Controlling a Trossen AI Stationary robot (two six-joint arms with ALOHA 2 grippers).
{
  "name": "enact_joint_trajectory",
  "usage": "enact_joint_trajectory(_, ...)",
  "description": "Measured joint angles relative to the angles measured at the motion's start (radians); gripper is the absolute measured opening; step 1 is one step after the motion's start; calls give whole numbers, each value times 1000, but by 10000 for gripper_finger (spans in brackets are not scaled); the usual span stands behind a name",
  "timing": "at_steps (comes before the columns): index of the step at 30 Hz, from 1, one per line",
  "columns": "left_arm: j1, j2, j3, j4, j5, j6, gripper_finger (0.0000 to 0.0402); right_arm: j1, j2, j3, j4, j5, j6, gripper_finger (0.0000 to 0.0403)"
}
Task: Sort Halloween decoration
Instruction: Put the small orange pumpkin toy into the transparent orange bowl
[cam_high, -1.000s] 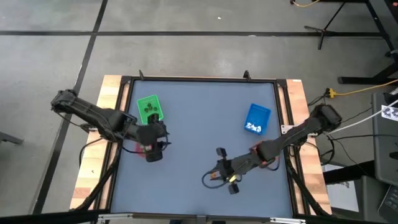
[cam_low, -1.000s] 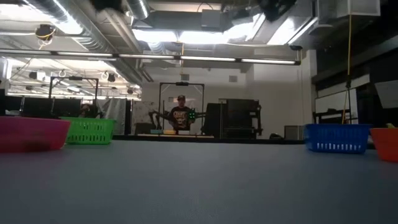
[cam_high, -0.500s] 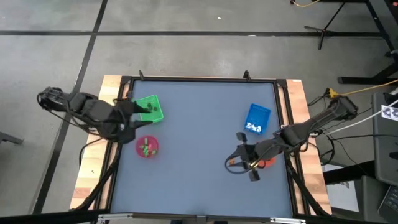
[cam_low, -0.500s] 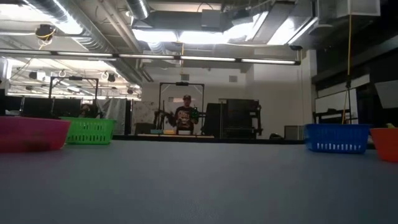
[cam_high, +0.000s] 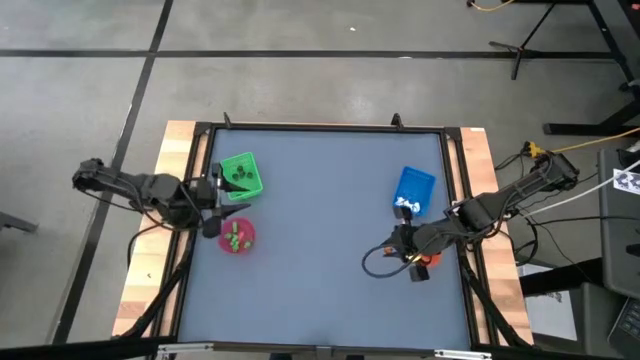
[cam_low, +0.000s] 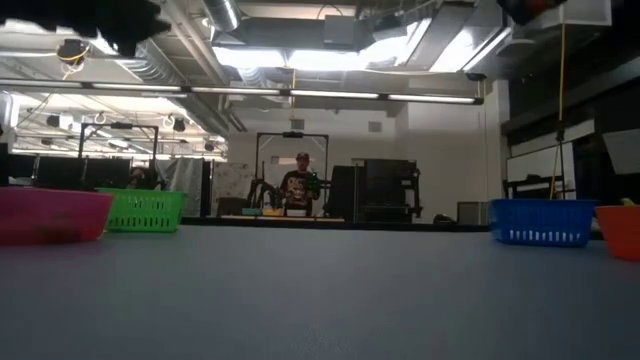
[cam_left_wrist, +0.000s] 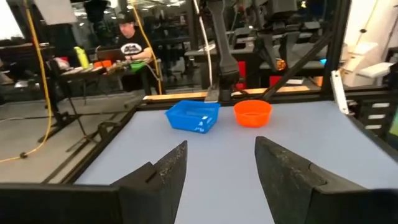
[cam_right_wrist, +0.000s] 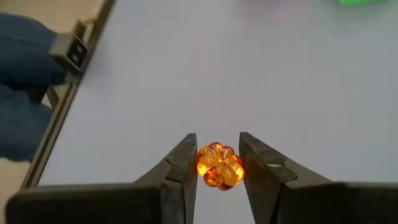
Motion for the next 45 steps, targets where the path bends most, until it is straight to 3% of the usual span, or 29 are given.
enact_joint_trajectory(7,75,-66,-86,25,27,4,174,0,0,0,-200,-26,160,101)
enact_joint_trajectory(15,124,-124,-135,23,26,24,174,1,19,-4,-299,-7,239,101)
enact_joint_trajectory(22,127,-192,-169,-5,26,34,174,1,24,-176,-222,-21,364,101)
enact_joint_trajectory(31,127,-238,-170,-47,25,81,174,0,24,-338,-205,-193,534,101)
enact_joint_trajectory(45,127,-238,-262,-39,15,35,174,0,24,-369,-202,-193,602,101)
